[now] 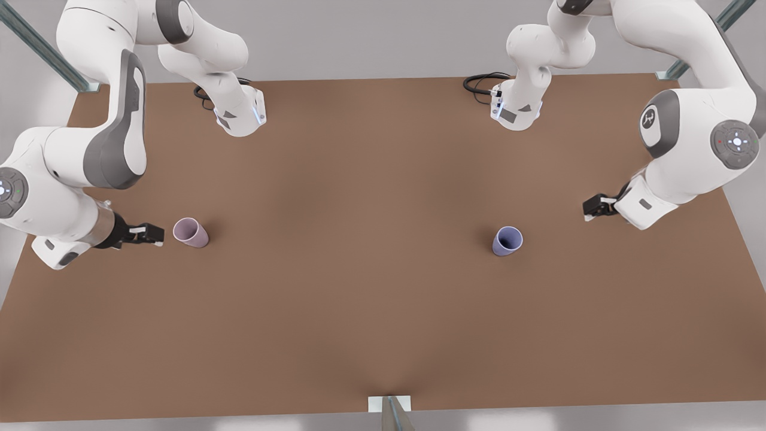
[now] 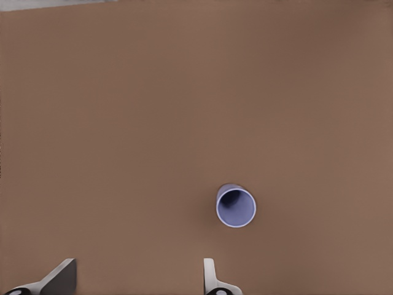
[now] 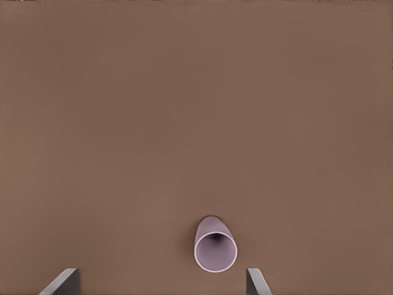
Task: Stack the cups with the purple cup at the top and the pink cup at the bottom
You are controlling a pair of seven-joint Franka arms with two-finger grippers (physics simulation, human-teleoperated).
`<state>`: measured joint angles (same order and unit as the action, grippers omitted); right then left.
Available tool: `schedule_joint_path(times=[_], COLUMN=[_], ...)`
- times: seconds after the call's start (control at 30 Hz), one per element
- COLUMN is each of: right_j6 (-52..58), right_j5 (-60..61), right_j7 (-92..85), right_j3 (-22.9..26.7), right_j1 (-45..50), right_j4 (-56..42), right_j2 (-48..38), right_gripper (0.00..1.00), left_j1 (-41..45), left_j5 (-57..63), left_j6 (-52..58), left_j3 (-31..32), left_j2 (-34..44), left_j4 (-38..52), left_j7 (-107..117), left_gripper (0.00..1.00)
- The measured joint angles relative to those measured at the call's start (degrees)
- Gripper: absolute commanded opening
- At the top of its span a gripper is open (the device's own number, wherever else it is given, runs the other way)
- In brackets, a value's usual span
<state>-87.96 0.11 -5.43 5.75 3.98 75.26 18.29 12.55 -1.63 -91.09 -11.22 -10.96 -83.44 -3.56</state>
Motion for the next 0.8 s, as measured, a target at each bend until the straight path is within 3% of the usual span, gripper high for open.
schedule_joint_path(times=[0.07, 0.27, 0.6, 0.8], right_j6=[-1.0, -16.7, -39.1, -46.4], right_j5=[-0.1, -0.1, 0.1, 0.3], right_j7=[-0.3, -1.0, -5.0, -7.5], right_j3=[0.0, 1.8, 5.0, 5.3], right_j1=[0.0, -0.2, -2.1, -5.6], right_j4=[1.1, 29.8, 51.0, 55.3], right_j2=[-0.2, -8.0, -12.0, -10.6], right_gripper=[1.00, 1.00, 1.00, 1.00], left_j1=[0.0, -0.5, -0.5, -0.5], left_j5=[0.0, 0.1, 0.2, 0.3], left_j6=[-0.4, 0.3, 1.2, 1.3], left_j3=[0.0, 0.0, 0.0, 0.0], left_j2=[-0.2, -1.8, -2.7, -2.7], left_j4=[0.1, 0.6, 0.5, 0.5], left_j7=[0.1, 0.4, 0.5, 0.5], left_gripper=[1.00, 1.00, 1.00, 1.00])
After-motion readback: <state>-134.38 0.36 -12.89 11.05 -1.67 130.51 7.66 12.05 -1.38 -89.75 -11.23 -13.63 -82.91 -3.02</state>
